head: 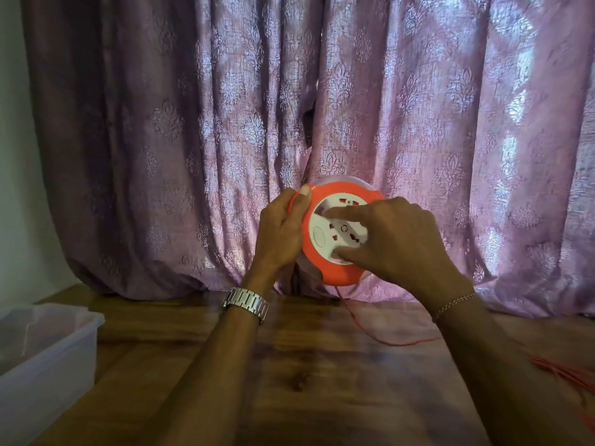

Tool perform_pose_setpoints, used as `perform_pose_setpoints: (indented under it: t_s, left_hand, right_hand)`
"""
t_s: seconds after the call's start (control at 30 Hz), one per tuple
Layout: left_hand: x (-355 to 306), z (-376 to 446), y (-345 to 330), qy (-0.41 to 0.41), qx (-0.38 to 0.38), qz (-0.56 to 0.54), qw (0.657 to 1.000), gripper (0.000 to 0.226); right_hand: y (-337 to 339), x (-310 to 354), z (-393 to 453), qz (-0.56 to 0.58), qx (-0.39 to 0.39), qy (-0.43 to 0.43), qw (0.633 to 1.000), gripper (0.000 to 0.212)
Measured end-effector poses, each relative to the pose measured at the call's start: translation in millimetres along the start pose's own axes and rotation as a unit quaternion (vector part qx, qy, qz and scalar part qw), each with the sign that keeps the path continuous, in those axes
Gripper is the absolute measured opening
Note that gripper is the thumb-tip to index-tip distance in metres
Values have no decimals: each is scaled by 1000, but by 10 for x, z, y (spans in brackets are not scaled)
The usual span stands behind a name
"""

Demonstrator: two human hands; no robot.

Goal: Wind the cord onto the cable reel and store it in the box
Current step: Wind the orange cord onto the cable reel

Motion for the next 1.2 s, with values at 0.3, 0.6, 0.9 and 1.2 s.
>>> perform_pose_setpoints:
  t_s: [0.3,0.6,0.9,1.2]
  left_hand:
    - [-2,-8,69,1,-3,-47,999,70]
    - [20,-6,45,21,0,-61,998,57]
    - [-10,11,66,8,1,-24,1000,49]
    - [18,18,12,-1,17,-26,1000,48]
  right_hand:
    - [-13,-22,18,3,-42,10,999,60]
    - [-9,65,11,19,77,110,991,51]
    - [-51,180,-13,-37,30,106,993,52]
    - [32,61,-51,6,-62,-43,997,65]
Point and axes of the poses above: each hand's wrist, its own z-axis towards the middle knuckle, its own y-axis out of the back of the hand, x = y × z, the point moved 5 cm from there along z, towards the middle knuckle, and after that the axes turned 8 degrees about x, right-handed, at the moved point
